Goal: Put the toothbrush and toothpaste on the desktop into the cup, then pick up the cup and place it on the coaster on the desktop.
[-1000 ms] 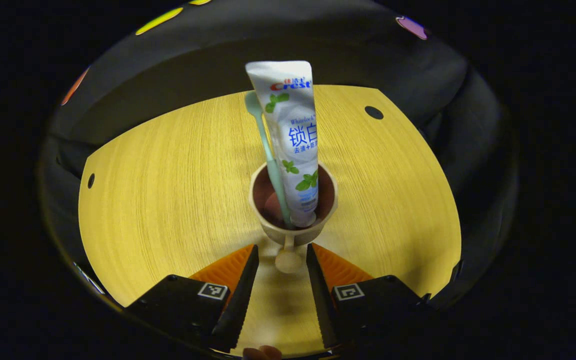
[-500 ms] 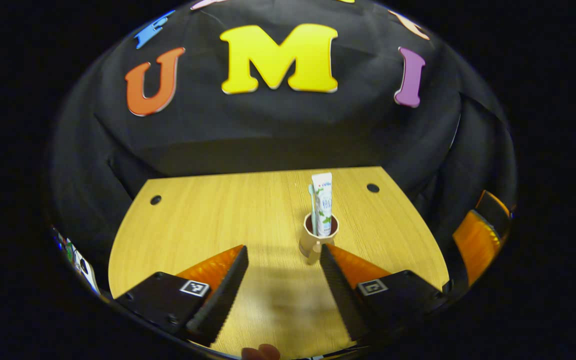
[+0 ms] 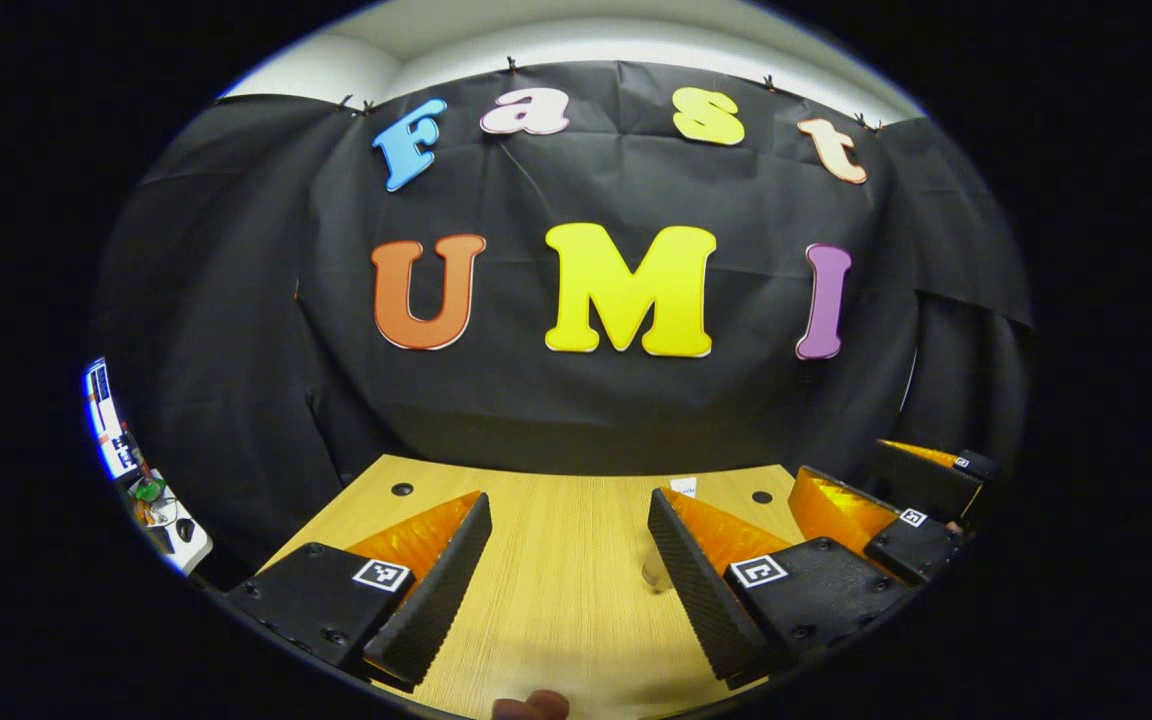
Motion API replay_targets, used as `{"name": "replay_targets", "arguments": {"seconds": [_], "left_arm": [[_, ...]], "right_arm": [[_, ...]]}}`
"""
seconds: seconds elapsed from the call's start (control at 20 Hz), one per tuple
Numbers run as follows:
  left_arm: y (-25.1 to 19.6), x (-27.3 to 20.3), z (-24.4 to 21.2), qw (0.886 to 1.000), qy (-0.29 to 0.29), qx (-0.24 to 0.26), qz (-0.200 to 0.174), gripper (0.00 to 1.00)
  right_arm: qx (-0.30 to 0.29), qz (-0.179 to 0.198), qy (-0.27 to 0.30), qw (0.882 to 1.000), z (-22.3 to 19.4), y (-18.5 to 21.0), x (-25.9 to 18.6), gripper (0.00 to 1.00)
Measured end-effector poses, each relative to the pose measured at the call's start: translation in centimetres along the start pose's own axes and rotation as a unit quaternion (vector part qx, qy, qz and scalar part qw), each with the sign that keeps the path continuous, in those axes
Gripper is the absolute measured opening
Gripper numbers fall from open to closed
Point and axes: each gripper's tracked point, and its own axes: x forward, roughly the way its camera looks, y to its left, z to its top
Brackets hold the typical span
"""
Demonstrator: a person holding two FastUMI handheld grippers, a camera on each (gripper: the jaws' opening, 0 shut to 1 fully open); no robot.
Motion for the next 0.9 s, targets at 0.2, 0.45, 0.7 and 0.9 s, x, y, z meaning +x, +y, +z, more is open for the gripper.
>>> {"name": "replay_targets", "arguments": {"seconds": [0.2, 0.45, 0.7, 0.9], "left_arm": [[1.1, -1.0, 1.1, 1.0, -0.029, -0.006, -0.004, 1.0], [1.4, -1.4, 2.1, 0.999, -0.039, -0.013, -0.008, 1.0], [1.3, -1.8, 2.3, 0.999, -0.031, -0.01, -0.001, 1.0], [1.3, -2.7, 2.8, 0.999, -0.036, -0.008, 0.01, 1.0]], "right_arm": [[-0.005, -0.017, -0.008, 1.0, 0.5, 0.3, -1.0, 0.93], [-0.005, -0.023, -0.009, 1.0, 0.5, 1.2, -1.4, 0.94], [-0.007, -0.019, -0.009, 1.0, 0.5, 2.1, -1.6, 0.94], [-0.004, -0.021, -0.008, 1.0, 0.6, 2.4, -2.0, 0.93]]}}
